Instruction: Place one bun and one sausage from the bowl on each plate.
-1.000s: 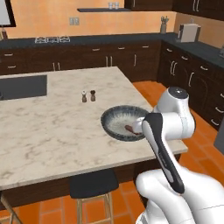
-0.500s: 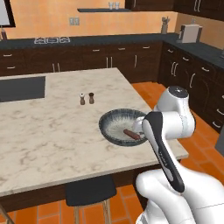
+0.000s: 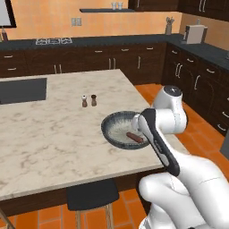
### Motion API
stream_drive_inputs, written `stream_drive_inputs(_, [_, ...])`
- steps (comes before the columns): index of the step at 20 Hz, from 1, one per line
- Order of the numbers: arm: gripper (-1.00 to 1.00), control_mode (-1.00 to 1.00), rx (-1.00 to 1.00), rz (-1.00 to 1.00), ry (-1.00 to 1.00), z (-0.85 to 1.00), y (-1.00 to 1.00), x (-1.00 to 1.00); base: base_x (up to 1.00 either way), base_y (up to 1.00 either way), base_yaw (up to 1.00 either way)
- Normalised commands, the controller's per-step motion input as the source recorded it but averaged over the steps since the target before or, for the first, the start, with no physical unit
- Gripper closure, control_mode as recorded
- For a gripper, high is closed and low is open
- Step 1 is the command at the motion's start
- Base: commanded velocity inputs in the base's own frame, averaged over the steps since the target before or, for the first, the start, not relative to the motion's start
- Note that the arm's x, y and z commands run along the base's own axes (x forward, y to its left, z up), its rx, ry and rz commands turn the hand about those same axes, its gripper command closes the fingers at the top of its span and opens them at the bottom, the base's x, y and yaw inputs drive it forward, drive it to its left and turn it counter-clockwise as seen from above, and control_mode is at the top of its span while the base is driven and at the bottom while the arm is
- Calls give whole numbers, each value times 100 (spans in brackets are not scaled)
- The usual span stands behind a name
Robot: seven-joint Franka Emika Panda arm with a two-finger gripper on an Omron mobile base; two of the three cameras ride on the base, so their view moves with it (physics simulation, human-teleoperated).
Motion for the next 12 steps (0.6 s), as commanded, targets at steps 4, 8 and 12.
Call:
stream_drive_inputs(4, [-100, -100, 0, 0, 24, -26, -2, 88, 0, 0, 0])
stream_drive_inputs(8, [-100, -100, 0, 0, 25, -46, -4, 64, 0, 0, 0])
stream_drive_inputs(12, [-100, -100, 0, 0, 14, -51, 0, 41, 0, 0, 0])
